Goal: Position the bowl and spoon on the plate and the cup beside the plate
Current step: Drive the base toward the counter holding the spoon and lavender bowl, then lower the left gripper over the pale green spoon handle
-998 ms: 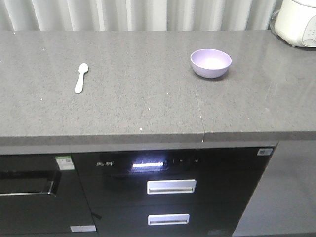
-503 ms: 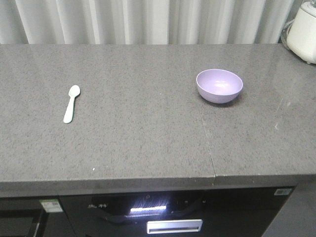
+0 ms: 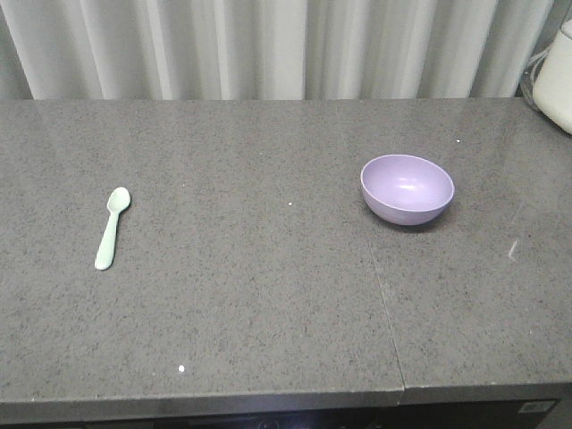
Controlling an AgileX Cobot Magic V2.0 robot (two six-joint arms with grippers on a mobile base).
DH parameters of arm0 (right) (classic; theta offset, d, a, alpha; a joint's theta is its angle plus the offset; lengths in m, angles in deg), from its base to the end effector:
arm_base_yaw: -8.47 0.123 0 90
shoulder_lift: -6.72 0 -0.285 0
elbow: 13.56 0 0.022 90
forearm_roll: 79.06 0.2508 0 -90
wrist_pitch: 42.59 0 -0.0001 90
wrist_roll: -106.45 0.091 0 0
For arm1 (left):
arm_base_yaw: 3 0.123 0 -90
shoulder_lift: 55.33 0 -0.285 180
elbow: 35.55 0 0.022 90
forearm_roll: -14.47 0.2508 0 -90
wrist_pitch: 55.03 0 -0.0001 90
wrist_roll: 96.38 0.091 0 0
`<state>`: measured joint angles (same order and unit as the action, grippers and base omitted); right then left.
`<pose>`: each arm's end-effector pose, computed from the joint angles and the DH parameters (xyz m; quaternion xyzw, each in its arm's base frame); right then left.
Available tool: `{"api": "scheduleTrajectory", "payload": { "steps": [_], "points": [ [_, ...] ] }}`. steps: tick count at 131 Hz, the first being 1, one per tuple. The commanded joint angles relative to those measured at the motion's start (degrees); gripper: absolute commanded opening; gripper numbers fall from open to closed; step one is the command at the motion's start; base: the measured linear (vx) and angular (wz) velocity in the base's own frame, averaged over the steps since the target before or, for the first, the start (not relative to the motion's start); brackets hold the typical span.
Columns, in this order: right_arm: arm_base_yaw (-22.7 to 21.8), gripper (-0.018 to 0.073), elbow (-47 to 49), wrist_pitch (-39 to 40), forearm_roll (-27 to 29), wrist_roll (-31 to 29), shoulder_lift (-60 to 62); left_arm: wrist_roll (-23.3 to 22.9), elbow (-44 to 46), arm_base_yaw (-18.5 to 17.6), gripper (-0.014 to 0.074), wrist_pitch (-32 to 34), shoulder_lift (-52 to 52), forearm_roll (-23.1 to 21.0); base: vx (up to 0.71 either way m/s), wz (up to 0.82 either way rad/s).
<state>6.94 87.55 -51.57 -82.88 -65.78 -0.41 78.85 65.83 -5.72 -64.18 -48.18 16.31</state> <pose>0.0565 -0.0025 0.1897 0.0390 0.7361 0.0107 0.6756 0.0563 -0.0022 0.1910 -0.0032 0.7368 -0.0316 0.6754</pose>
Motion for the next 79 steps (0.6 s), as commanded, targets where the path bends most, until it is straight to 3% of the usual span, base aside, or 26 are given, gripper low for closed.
{"api": "scheduleTrajectory", "payload": {
  "steps": [1, 79],
  "points": [
    [-0.3, -0.0007, -0.3, 3.9, -0.4, -0.1, 0.1, -0.1, -0.6, -0.4, -0.0006, 4.6, -0.9, -0.6, 0.12, -0.01],
    [-0.3, -0.0007, -0.3, 3.9, -0.4, -0.1, 0.1, -0.1, -0.6, -0.4, -0.0006, 4.6, -0.9, -0.6, 0.05, -0.01]
  ]
}}
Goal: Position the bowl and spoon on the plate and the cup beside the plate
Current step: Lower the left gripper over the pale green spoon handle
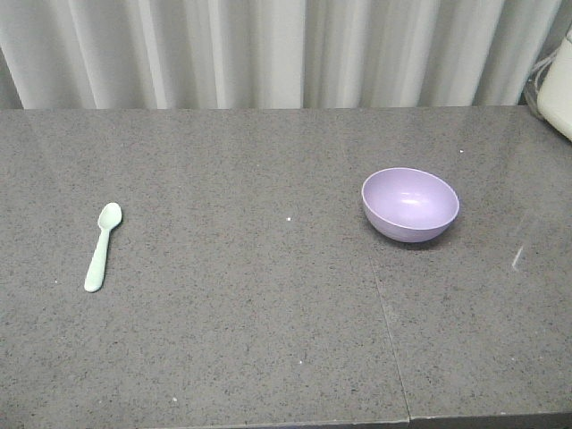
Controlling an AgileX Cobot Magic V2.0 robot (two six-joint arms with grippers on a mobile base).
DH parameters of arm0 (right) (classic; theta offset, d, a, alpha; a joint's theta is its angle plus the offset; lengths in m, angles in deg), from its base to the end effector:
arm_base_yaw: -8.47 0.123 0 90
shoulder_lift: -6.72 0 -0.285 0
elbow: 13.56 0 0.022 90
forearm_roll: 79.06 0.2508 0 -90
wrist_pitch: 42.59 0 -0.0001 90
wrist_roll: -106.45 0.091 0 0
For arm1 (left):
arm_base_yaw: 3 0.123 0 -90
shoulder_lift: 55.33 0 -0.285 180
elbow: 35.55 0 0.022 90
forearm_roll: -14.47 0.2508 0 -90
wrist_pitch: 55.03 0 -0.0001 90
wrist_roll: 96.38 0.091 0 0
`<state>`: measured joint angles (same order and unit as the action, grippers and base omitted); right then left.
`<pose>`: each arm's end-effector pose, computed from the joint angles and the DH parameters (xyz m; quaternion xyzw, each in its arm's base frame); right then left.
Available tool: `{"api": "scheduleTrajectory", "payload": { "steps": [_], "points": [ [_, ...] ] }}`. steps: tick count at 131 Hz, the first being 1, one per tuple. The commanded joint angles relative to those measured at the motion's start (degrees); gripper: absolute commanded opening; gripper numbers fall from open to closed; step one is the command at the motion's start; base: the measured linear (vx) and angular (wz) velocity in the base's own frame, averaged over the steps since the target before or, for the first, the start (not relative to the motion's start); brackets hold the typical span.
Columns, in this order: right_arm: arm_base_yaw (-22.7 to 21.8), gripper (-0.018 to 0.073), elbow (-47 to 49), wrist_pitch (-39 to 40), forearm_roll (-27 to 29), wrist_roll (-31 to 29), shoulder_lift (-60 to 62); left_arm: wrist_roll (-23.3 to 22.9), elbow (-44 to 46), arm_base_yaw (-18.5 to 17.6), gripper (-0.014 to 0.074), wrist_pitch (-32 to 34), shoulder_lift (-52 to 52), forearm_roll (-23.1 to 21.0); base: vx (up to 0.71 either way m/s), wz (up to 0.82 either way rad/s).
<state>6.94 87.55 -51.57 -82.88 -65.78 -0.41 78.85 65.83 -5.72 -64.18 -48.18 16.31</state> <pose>0.0565 -0.0025 0.1897 0.0390 0.7361 0.0107 0.6756 0.0563 -0.0022 0.1910 -0.0032 0.7368 -0.0316 0.6754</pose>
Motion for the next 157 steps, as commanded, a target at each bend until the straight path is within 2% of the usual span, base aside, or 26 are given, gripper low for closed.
{"api": "scheduleTrajectory", "payload": {
  "steps": [1, 94, 101, 110, 126, 140, 157],
  "points": [
    [-0.3, -0.0007, -0.3, 3.9, -0.4, -0.1, 0.1, -0.1, -0.6, -0.4, -0.0006, 4.6, -0.9, -0.6, -0.01, 0.01],
    [-0.3, -0.0007, -0.3, 5.0, -0.5, -0.1, 0.1, 0.1, -0.6, -0.4, -0.0007, 5.0, -0.9, -0.5, 0.00, 0.00],
    [-0.3, -0.0007, -0.2, 6.3, -0.7, -0.4, 0.1, 0.5, -0.6, -0.4, -0.0007, 6.1, -0.9, 1.4, 0.00, 0.00],
    [-0.3, -0.0007, 0.2, 7.8, -0.7, -0.8, 0.0, -0.6, -0.6, -0.4, -0.0007, 8.1, -0.9, 1.0, 0.00, 0.00],
    [-0.2, -0.0007, 3.2, 4.9, 0.3, -2.9, -0.5, -1.6, 1.0, -0.4, -0.0007, 9.2, -0.8, 1.0, 0.00, 0.00],
    [-0.2, -0.0007, 5.5, 4.7, 2.0, -2.9, -4.6, -1.7, 3.9, -0.4, -0.0007, 9.2, 0.7, 1.0, 0.00, 0.00],
    [-0.1, -0.0007, 11.8, 2.9, 2.0, -3.4, -16.3, -1.4, 10.3, -0.4, -0.0007, 9.2, 8.8, 1.1, 0.00, 0.00]
  ]
}}
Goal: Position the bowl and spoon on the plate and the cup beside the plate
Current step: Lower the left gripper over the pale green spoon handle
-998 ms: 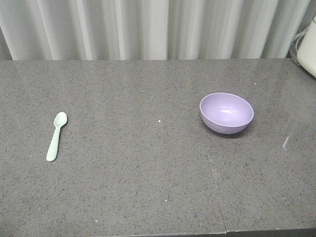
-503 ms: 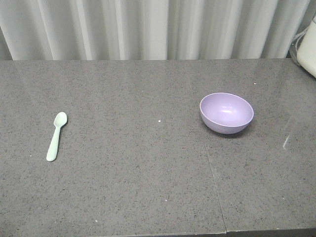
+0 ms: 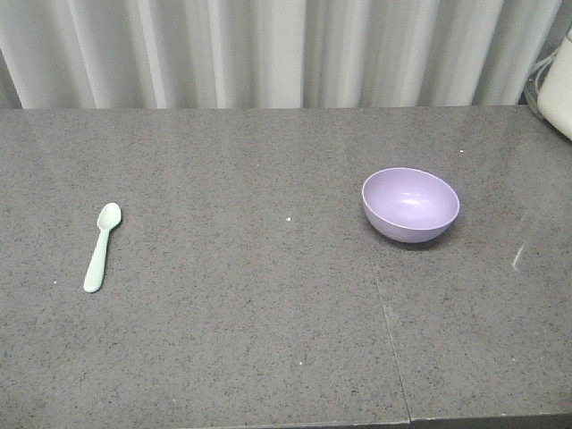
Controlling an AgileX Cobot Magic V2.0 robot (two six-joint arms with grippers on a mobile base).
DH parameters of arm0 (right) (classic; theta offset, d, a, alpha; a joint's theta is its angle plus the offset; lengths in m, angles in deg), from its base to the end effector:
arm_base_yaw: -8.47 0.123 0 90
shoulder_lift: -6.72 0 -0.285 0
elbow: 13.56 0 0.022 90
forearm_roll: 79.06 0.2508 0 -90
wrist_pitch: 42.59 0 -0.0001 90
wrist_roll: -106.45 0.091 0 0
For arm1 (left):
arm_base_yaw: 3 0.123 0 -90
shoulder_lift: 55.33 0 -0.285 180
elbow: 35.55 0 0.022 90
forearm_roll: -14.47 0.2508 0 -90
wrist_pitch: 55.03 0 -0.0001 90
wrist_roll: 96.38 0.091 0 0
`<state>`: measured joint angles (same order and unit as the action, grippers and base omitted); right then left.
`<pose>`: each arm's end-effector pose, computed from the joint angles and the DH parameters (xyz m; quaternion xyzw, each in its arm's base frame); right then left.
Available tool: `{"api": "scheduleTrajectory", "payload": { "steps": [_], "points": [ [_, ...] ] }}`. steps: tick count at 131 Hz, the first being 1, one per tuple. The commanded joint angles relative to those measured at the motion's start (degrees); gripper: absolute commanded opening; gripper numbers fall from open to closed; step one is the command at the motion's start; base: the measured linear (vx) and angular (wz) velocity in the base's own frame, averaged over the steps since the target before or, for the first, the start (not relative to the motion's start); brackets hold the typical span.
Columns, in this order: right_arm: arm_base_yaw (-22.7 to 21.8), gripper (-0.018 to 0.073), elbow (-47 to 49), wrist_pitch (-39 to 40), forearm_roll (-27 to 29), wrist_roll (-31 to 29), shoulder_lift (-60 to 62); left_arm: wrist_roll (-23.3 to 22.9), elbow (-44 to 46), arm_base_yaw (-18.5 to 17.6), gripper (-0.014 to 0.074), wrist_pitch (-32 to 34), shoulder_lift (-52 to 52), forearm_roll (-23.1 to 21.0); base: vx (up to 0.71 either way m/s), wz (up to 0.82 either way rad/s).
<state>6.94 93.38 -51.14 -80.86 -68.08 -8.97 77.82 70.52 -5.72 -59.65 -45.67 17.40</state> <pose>0.0661 -0.0022 0.2159 0.0357 0.7498 0.0107 0.6606 0.0567 -0.0023 0.2234 -0.0024 0.6959 -0.0336 0.7173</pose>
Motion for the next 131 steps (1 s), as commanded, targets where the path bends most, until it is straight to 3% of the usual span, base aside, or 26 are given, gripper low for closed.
{"api": "scheduleTrajectory", "payload": {
  "steps": [1, 25, 54, 66, 88, 131],
  "points": [
    [-0.1, -0.0007, 6.0, 2.5, -0.1, -1.0, -7.8, -0.4, 6.0, -0.4, -0.0007, 4.6, 6.3, 0.0, 0.00, 0.00],
    [0.0, -0.0007, 24.3, -14.5, 1.3, -8.3, -28.9, -0.4, 17.9, -0.4, -0.0007, -2.8, 23.5, -0.1, 0.00, 0.00],
    [0.0, -0.0007, 39.1, -27.9, 10.4, -16.6, -45.4, -0.4, 30.5, -0.4, -0.0007, -19.8, 40.6, -0.1, 0.00, 0.00],
    [0.0, -0.0007, 40.8, -28.7, 12.7, -17.3, -49.0, -0.4, 33.0, -0.4, -0.0007, -23.2, 45.8, 0.0, 0.00, 0.00],
    [0.0, -0.0007, 40.6, -28.0, 12.9, -17.3, -51.7, -0.4, 33.9, -0.4, -0.0007, -22.8, 51.5, -0.1, 0.00, 0.00],
    [0.0, -0.0007, 40.6, -29.4, 12.9, -17.3, -51.5, -0.4, 33.9, -0.4, -0.0007, -22.7, 52.6, -0.1, 0.00, 0.00]
  ]
}}
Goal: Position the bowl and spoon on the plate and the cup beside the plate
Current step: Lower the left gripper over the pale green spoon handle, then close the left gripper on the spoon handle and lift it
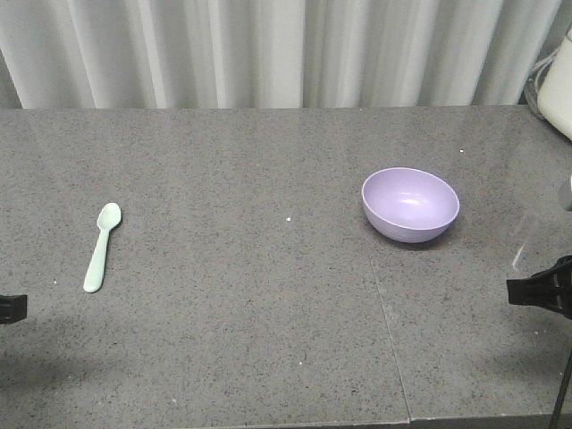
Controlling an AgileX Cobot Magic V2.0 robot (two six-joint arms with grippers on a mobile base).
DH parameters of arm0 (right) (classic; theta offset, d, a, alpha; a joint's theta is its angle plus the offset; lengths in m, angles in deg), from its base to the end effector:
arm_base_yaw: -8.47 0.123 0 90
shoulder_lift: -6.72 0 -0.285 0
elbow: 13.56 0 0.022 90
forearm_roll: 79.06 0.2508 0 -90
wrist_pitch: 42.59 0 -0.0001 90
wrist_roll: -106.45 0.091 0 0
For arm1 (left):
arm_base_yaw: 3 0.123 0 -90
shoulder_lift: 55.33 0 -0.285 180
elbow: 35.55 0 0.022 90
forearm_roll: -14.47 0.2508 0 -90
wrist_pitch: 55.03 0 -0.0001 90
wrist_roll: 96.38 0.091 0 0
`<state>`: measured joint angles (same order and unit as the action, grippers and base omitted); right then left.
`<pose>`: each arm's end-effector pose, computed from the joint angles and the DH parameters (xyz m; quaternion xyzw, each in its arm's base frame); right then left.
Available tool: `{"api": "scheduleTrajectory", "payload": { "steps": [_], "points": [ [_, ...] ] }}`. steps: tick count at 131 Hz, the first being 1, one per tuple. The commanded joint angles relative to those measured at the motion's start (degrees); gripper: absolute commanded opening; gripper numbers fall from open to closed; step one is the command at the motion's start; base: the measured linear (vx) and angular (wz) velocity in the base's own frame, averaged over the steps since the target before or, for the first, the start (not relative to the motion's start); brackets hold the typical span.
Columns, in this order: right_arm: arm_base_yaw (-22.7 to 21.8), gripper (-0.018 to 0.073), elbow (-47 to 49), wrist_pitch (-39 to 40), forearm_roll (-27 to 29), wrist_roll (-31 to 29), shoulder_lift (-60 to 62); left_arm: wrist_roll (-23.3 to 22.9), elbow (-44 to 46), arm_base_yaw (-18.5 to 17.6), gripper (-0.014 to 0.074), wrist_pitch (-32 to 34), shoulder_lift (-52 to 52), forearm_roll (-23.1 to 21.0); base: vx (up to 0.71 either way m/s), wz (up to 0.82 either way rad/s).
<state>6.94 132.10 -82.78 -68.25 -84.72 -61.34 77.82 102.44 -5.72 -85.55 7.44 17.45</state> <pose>0.1988 0.0057 0.2837 -0.0307 0.9437 0.0448 0.3262 0.1816 -0.0062 0.2690 -0.0092 0.9247 -0.0076 0.3806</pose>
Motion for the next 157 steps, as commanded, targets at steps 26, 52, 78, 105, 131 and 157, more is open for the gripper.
{"api": "scheduleTrajectory", "payload": {
  "steps": [26, 52, 78, 105, 131, 157],
  "points": [
    [0.0, -0.0007, 1.9, 2.2, 0.3, -0.7, 0.8, 0.8, 3.5, -0.8, -0.0002, 1.9, -0.4, -0.7, 0.00, 0.00],
    [0.0, -0.0007, 1.9, 2.1, 0.3, -0.7, 0.8, 10.2, 10.2, -2.9, 0.0076, 7.7, 1.2, -3.0, 0.00, 0.00],
    [0.0, -0.0007, 1.9, 2.1, 0.3, -0.7, 0.8, 10.1, 19.8, -4.0, 0.0335, 5.7, 10.5, -6.9, 0.00, 0.00],
    [0.0, -0.0007, 1.9, 2.1, 0.3, -0.7, 0.8, 9.6, 35.5, -4.0, 0.0539, -12.9, 26.2, -10.5, 0.00, 0.00],
    [0.0, -0.0007, 1.9, 1.4, 0.3, -0.6, 0.8, 5.8, 49.5, -4.0, 0.0512, -25.5, 38.6, -10.2, 0.00, 0.00],
    [0.0, -0.0007, 1.9, 1.3, 0.3, -0.6, 0.8, 5.4, 53.5, -4.0, 0.0486, -27.2, 44.6, -8.5, 0.00, 0.00]
  ]
}}
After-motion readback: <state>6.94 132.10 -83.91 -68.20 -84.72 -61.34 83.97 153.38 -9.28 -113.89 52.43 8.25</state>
